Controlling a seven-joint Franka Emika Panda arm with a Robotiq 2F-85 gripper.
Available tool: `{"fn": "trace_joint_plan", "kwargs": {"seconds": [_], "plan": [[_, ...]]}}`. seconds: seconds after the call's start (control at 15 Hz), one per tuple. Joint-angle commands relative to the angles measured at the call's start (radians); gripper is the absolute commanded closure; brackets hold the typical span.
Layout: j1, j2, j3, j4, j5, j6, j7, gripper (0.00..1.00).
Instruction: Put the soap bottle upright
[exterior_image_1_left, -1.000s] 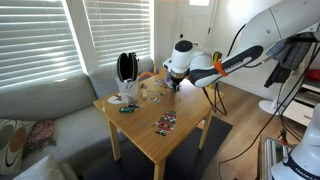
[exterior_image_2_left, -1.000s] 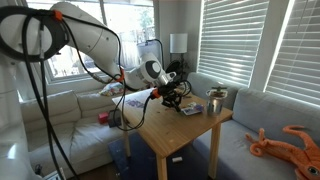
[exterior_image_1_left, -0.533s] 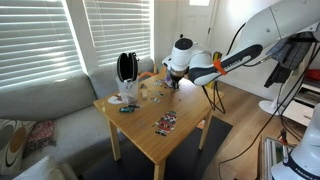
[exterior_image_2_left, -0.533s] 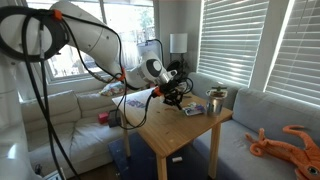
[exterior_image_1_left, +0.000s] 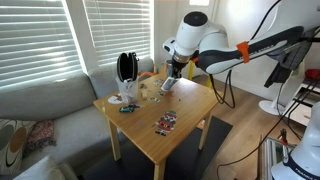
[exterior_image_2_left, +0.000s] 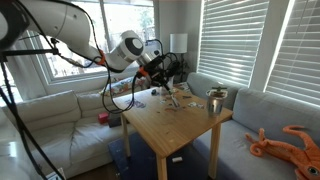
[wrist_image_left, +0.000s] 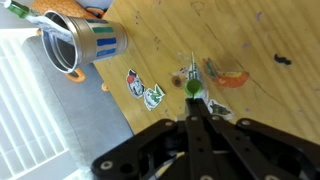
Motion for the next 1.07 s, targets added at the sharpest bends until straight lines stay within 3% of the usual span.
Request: {"fn": "trace_joint_plan", "kwargs": {"seconds": [0.0, 0.2, 0.53, 1.0], "plan": [[0.028, -0.19, 0.032, -0.079, 0.078, -0.149, -0.161, 1.0], [0.06, -0.239, 0.048, -0.042, 0.126, -0.263, -0.284, 1.0], [0.099, -0.199, 0.03, 0.034, 0.275, -0.305, -0.488, 1.0], [0.065, -0.084, 0.0, 0.128, 0.411, -0.403, -0.625, 1.0]]}}
